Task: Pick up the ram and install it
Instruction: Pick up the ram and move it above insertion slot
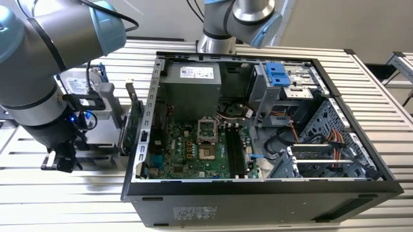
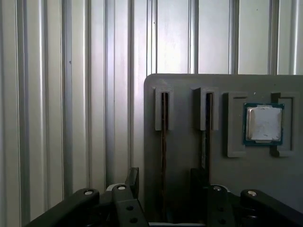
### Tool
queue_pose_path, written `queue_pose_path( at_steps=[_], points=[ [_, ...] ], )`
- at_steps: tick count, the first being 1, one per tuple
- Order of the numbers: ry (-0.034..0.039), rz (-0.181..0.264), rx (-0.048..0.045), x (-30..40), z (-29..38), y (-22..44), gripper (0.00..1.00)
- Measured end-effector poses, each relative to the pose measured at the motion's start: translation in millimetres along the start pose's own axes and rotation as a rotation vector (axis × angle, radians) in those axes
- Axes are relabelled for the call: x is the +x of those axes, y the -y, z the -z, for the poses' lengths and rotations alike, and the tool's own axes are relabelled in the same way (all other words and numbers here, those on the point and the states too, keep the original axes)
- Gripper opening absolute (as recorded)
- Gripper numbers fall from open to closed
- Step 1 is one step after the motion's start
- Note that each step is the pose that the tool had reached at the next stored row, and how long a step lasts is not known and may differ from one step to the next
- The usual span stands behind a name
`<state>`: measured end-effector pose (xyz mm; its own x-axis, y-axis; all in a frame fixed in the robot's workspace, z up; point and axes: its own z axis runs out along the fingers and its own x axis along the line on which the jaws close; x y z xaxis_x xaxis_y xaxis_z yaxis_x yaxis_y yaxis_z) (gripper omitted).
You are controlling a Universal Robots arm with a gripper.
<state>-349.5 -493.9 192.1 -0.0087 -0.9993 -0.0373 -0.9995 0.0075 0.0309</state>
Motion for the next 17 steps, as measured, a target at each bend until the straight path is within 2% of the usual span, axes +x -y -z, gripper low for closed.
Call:
queue_pose_path(
  at_steps=[4,8,17],
  points=[
    [-0.0002,0.0,0.0016,0.1,-1.7,0.0,1.0],
    [-0.0003,0.011,0.0094,0.1,-2.9,0.1,1.0],
    [-0.0009,0.033,0.0087,0.1,-3.4,0.0,1.0]
  ],
)
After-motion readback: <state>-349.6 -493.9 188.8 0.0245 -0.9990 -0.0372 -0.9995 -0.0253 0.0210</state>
